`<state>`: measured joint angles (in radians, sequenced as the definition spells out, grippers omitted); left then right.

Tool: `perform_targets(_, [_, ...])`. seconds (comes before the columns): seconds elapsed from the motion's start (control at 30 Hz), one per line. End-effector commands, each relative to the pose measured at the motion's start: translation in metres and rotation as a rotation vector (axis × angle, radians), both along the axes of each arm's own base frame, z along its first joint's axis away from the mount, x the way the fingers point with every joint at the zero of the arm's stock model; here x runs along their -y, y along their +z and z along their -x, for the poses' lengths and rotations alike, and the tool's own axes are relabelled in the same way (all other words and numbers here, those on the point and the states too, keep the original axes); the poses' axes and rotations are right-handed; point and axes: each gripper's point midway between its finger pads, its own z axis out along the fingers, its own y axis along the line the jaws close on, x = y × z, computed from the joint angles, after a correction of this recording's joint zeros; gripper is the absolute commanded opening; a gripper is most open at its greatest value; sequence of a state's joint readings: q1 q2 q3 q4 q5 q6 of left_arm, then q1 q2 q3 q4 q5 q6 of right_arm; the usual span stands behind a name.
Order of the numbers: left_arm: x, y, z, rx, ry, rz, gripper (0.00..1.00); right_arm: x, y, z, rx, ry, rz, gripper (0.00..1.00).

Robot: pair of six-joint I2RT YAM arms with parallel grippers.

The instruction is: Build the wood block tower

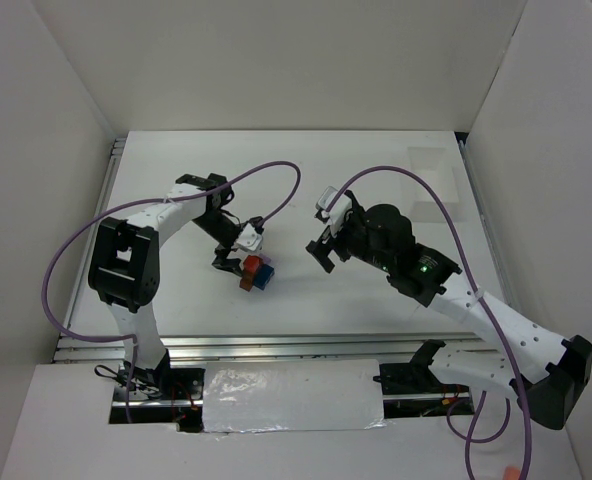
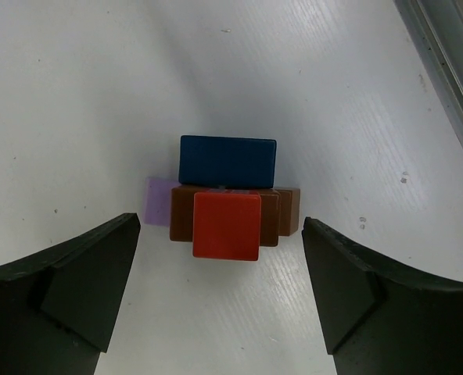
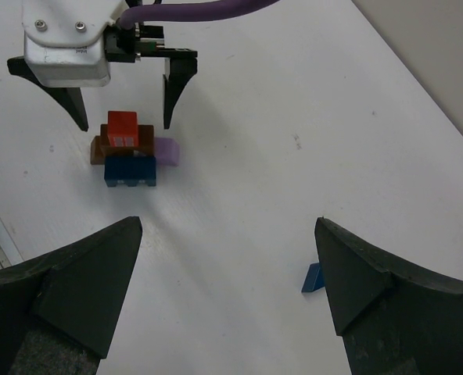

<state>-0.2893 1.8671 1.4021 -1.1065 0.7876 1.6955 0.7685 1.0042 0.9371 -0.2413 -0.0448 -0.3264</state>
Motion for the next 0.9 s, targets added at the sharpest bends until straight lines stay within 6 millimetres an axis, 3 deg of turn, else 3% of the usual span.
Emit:
perform_targets(0.0, [0.005,0.008,0.001,-0.023,0.001,0.058,0.99,-0.004,0.023,0.001,0.039,0.010,-0.031,1.00])
perform_targets(0.17, [0.003,0.029,0.000,-0.026,0.017,0.101,0.99,-0.002,0.025,-0.002,0.066,-0.010,-0.049,1.00])
perform_targets(0.3, [0.007,0.070,-0.003,0.020,0.037,0.176,0.99,0.012,0.019,-0.012,0.081,-0.103,-0.069,1.00])
perform_targets(0.47, [0.022,0.126,-0.034,0.088,0.176,0.273,0.99,0.039,0.009,-0.034,-0.062,-0.322,-0.202,1.00])
perform_targets(0.53, [0.032,0.153,-0.062,0.078,0.329,0.319,0.99,0.050,0.000,-0.042,-0.110,-0.389,-0.241,1.00])
perform_targets(0.57, [0.037,0.164,-0.063,-0.049,0.476,0.321,0.99,0.051,-0.010,-0.044,-0.166,-0.418,-0.274,1.00])
perform_targets(0.6, [0.045,0.185,-0.090,0.023,0.544,0.390,0.99,0.056,-0.016,-0.047,-0.188,-0.449,-0.270,1.00])
perform_targets(0.63, [0.040,0.188,-0.109,0.057,0.673,0.371,0.99,0.067,-0.025,-0.050,-0.215,-0.504,-0.253,1.00])
perform_targets(0.67, [0.048,0.200,-0.113,-0.006,0.806,0.389,0.99,0.072,-0.033,-0.054,-0.249,-0.556,-0.260,1.00])
perform_targets(0.7, [0.047,0.215,-0.129,0.034,0.901,0.425,0.99,0.078,-0.039,-0.056,-0.271,-0.591,-0.260,1.00])
perform_targets(0.73, [0.036,0.220,-0.145,0.073,1.052,0.418,0.99,0.094,-0.047,-0.062,-0.290,-0.679,-0.256,1.00])
perform_targets(0.77, [0.039,0.234,-0.145,0.014,1.123,0.457,0.99,0.099,-0.059,-0.065,-0.339,-0.728,-0.271,1.00])
perform_targets(0.87, [0.035,0.240,-0.129,-0.156,1.218,0.502,0.99,0.114,-0.084,-0.070,-0.410,-0.831,-0.259,1.00])
